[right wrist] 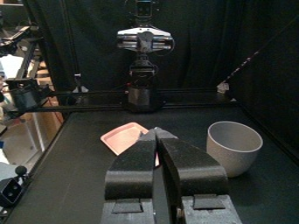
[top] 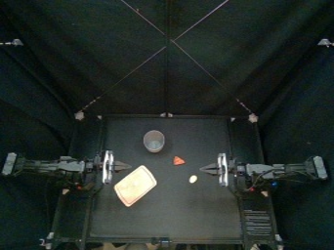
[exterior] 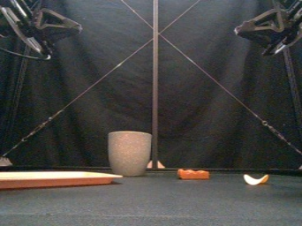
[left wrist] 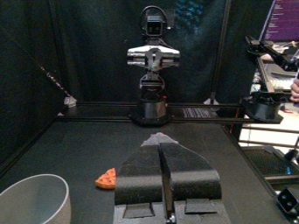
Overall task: Pick the chip then place it in the grey bowl
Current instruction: Pick the chip
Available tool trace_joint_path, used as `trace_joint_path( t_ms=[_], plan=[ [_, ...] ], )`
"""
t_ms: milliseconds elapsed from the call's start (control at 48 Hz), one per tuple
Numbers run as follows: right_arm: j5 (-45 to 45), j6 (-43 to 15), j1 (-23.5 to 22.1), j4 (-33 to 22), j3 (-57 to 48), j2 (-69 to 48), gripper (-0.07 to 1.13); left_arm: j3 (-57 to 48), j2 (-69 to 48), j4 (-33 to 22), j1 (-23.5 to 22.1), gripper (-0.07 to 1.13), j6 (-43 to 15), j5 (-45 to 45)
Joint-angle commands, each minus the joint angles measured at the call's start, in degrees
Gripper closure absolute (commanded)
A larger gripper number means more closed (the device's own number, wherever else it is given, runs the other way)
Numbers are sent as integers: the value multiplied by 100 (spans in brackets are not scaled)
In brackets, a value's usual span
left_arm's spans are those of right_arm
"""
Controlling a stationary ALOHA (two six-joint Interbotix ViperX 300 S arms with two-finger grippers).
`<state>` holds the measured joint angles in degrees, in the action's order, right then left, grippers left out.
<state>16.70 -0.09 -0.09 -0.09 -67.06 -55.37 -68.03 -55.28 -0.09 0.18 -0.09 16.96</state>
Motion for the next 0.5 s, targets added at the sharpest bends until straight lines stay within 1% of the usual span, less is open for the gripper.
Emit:
trace_joint_path(
  t_ms=[21, 125, 271, 354, 500],
  plan=[
    [44, -105, -26, 114, -53, 202, 96, 44, 62, -62, -26, 104, 44, -35],
    [88, -431, 26, 624, -220, 475, 96, 18, 62, -79, -26, 103, 35, -35],
    [185, -1187, 325, 1441, -527, 853, 96, -44, 62, -79, -26, 103, 26, -35],
    [167, -1731, 563, 1890, -633, 1081, 96, -79, 62, -70, -26, 103, 26, -35],
    [123, -2628, 1169, 2320, -580, 1362, 96, -149, 53, -79, -26, 103, 35, -35]
  ],
)
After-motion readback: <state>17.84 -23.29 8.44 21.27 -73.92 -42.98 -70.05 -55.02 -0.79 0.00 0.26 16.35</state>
